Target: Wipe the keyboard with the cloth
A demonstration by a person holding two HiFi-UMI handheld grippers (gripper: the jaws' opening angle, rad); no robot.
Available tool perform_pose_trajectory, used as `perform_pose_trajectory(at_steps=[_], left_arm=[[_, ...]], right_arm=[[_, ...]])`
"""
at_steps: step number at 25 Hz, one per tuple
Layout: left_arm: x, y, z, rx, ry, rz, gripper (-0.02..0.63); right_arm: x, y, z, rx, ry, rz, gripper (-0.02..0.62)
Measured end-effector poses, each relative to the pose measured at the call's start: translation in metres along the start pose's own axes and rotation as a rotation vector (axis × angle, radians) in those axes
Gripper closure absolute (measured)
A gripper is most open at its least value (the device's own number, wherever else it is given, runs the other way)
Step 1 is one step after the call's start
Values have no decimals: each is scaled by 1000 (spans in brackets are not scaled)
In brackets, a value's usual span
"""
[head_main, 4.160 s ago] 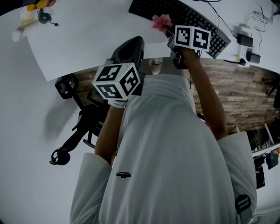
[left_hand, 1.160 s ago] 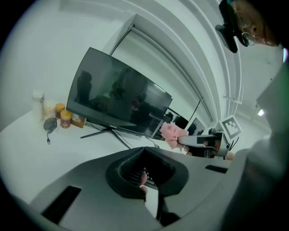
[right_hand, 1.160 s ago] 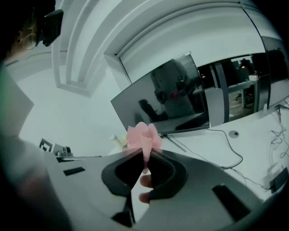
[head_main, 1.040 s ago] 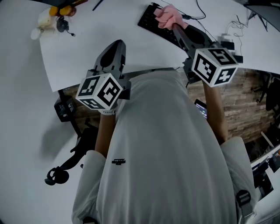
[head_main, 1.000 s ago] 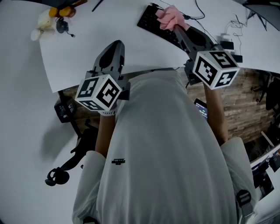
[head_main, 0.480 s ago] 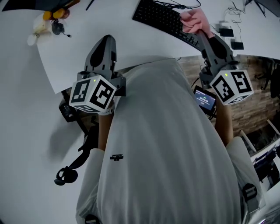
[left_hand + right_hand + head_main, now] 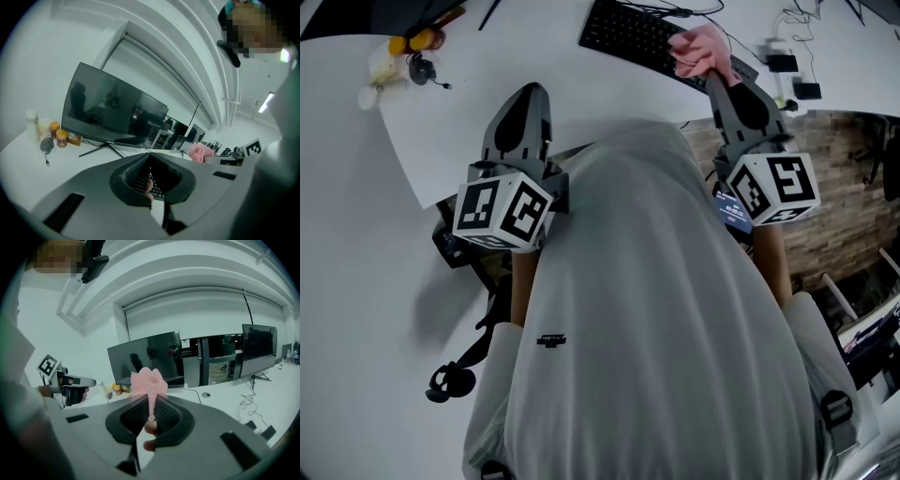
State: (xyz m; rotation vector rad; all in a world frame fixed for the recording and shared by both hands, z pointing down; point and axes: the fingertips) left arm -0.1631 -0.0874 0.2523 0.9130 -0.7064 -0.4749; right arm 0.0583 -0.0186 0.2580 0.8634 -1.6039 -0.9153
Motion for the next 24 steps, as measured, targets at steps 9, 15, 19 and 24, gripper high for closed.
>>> perform_pose_trajectory(at_steps=[9, 15, 19, 24], left_arm=[[-1, 1, 3, -10, -7, -7, 592], [2, 4, 1, -23, -15, -8, 592], [6, 9, -9, -29, -12, -3, 592], [15, 17, -23, -33, -12, 7, 592]], right_arm=[[5, -2, 4, 20, -12, 6, 568], [2, 2, -7, 29, 19, 38, 568], [-5, 2, -13, 21, 17, 43, 568], [-11, 2, -24, 12, 1, 43, 568]])
Point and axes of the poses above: the fingertips, and each gripper's own axes: x forward along the fingers, z to its left, y out of its underside, and after that the axes turned 2 degrees about z, right-handed
